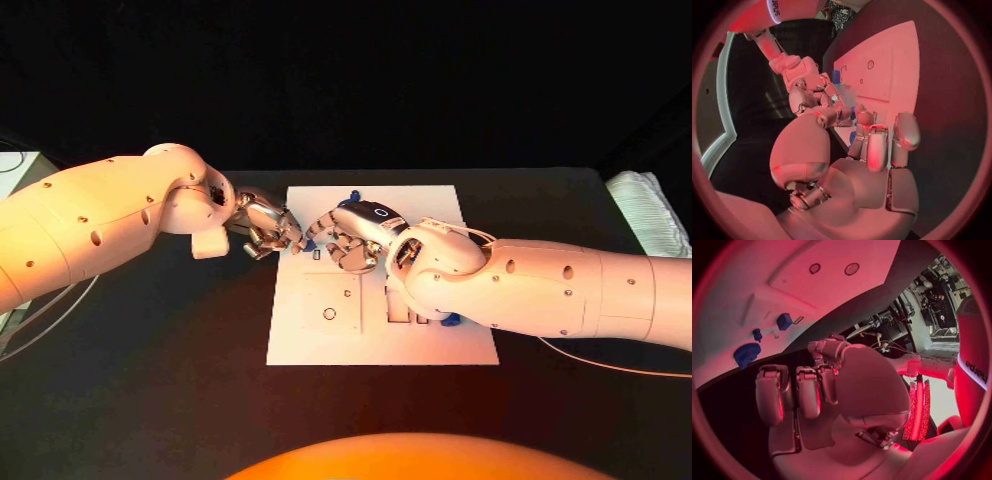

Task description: Assemble the parts on the task board

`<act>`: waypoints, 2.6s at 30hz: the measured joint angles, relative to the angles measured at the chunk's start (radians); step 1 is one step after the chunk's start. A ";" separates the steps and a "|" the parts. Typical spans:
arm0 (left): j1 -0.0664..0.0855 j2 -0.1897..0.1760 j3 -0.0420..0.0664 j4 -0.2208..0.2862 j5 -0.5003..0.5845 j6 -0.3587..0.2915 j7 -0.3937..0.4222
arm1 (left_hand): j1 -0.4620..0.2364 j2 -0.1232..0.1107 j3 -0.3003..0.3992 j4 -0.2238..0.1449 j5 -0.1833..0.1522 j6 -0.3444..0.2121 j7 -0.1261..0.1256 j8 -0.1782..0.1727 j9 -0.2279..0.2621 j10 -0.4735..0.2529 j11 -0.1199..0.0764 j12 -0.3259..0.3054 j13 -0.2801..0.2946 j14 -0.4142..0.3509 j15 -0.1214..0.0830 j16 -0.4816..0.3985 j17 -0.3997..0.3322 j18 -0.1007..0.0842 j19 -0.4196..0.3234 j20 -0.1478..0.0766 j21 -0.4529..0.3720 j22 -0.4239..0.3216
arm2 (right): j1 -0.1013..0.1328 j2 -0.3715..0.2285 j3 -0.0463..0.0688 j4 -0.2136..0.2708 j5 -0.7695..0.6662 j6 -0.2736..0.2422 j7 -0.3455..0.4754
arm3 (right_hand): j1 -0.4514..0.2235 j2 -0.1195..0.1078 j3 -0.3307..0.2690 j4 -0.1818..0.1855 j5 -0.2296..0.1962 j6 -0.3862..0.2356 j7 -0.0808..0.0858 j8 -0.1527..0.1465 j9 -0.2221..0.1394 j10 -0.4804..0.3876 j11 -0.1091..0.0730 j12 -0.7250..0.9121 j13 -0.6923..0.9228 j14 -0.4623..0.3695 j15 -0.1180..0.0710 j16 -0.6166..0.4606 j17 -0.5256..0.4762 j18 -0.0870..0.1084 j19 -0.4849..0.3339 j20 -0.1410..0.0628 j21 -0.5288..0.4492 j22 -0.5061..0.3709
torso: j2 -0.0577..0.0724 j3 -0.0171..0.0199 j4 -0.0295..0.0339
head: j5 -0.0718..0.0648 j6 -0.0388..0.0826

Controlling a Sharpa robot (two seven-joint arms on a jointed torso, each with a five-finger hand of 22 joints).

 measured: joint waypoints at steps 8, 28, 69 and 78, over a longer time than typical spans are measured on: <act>0.000 -0.001 0.000 -0.002 0.000 -0.003 -0.001 | 0.000 0.000 0.000 0.000 0.000 0.000 0.000 0.000 0.000 0.000 0.000 0.000 0.002 0.000 0.000 0.000 0.000 0.000 0.000 0.000 0.000 0.000 | -0.003 -0.001 0.000 0.003 0.000 0.007 -0.001 | -0.001 0.001 0.003 -0.003 0.000 0.000 0.000 0.000 0.000 0.000 0.000 0.000 0.000 0.000 0.000 0.000 0.000 0.000 0.000 0.000 0.000 0.000 | 0.000 -0.0001 0.0003 | -0.001 0.000; 0.000 0.002 0.000 -0.008 0.001 -0.014 -0.002 | 0.009 0.009 0.077 -0.080 0.000 0.002 -0.002 0.001 0.001 0.010 -0.003 0.000 0.002 0.000 0.000 0.000 0.000 0.000 0.000 0.000 0.000 -0.001 | -0.008 0.000 -0.001 -0.001 0.000 0.013 -0.005 | -0.005 -0.003 0.001 -0.004 0.000 0.003 -0.003 0.000 0.000 0.000 0.000 0.000 0.000 0.000 0.000 0.000 0.001 0.000 0.000 0.000 0.000 0.000 | 0.000 -0.0008 0.0002 | 0.000 0.000; -0.087 -0.297 0.000 0.324 0.265 -0.543 0.347 | 0.228 0.012 -0.151 -0.073 -0.186 -0.111 0.086 -0.209 -0.098 -0.257 0.088 -0.259 -0.316 -0.307 0.077 -0.288 -0.432 0.071 -0.335 0.070 -0.352 -0.453 | 0.014 -0.303 0.001 0.226 0.043 0.122 -0.130 | -0.093 -0.065 -0.366 0.098 -0.243 0.127 0.009 0.121 0.045 -0.002 0.037 0.046 0.000 0.000 0.035 0.005 0.000 0.000 0.000 0.032 0.021 0.000 | -0.001 -0.0031 0.0013 | -0.015 0.006; -0.101 -0.339 0.000 0.385 0.330 -0.615 0.417 | 0.244 0.012 -0.153 -0.076 -0.186 -0.115 0.089 -0.215 -0.110 -0.260 0.088 -0.266 -0.330 -0.325 0.079 -0.307 -0.468 0.071 -0.336 0.071 -0.360 -0.461 | -0.005 -0.257 -0.002 0.202 -0.009 0.125 -0.226 | -0.083 -0.054 -0.377 0.109 -0.244 0.127 0.009 0.128 0.045 -0.002 0.037 0.046 0.000 0.000 0.035 0.005 0.000 0.000 0.000 0.032 0.021 0.000 | -0.001 -0.0036 0.0026 | -0.016 0.006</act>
